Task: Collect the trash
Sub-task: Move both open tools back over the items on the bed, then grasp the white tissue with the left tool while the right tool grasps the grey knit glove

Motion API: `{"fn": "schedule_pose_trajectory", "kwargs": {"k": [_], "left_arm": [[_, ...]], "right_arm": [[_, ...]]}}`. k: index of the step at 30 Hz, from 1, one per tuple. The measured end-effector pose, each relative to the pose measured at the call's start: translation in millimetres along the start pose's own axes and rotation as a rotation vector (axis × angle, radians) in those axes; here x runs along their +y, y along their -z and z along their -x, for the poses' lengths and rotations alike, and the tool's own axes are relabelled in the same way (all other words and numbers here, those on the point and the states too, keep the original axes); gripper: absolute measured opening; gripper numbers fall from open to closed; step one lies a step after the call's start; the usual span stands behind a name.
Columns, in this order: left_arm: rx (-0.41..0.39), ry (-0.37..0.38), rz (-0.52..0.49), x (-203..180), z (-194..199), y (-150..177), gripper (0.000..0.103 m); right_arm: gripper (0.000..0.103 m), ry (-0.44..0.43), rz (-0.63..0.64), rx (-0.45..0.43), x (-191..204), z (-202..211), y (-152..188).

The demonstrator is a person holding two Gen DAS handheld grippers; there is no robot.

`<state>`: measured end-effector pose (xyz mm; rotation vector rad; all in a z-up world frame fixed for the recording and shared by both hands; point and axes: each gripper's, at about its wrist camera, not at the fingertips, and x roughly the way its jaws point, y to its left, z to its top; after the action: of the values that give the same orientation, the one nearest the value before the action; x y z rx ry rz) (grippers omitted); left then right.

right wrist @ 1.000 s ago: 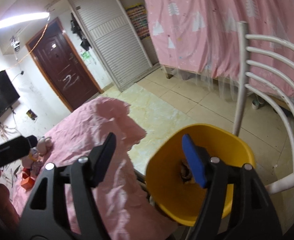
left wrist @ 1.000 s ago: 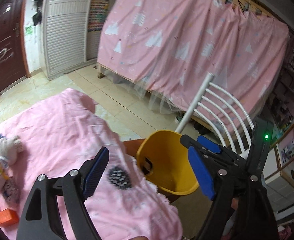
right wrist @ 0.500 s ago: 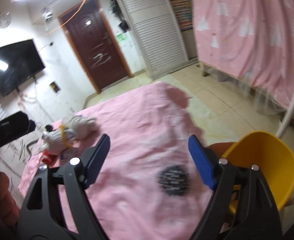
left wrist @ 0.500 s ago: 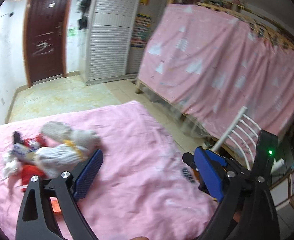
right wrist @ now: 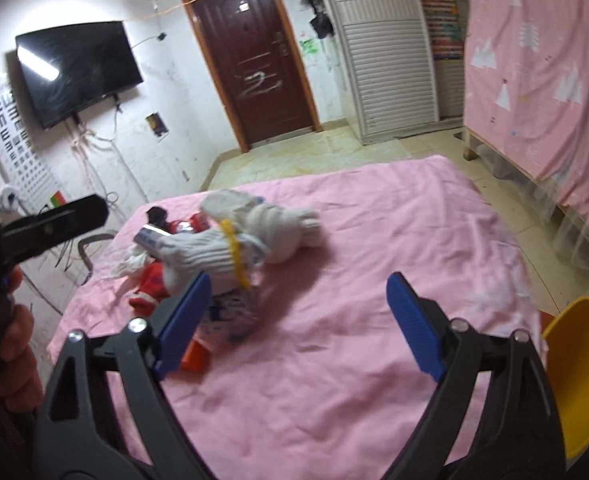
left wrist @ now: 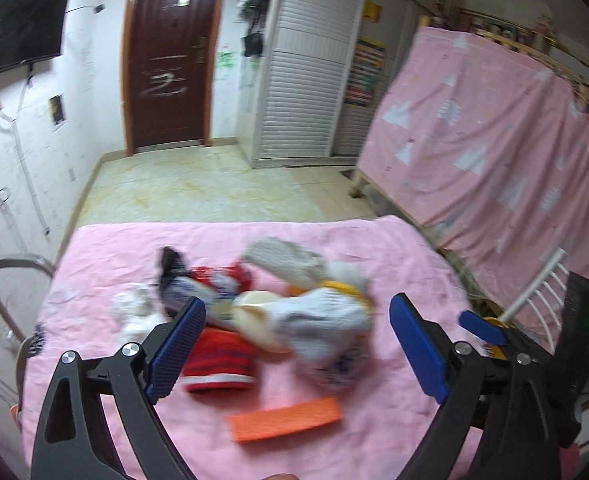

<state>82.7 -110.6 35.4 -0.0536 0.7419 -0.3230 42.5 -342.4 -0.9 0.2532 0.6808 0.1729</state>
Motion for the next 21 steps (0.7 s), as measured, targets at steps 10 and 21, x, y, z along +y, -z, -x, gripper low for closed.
{"fn": "schedule_pose_trajectory", "kwargs": {"k": [10,21], "left_arm": [[0.025,-0.158,0.097,88.3,-11.9,-3.0,0.085],[0.151,-0.204,0.145,141.0,-57.2,22.0,0.085]], "right_arm": [[0.093,-0.061,0.102,0.040,55.1,-33.4,-5.9],[0.095,-0.060,0.147,0.100,78.8,-72.6,-11.1]]}}
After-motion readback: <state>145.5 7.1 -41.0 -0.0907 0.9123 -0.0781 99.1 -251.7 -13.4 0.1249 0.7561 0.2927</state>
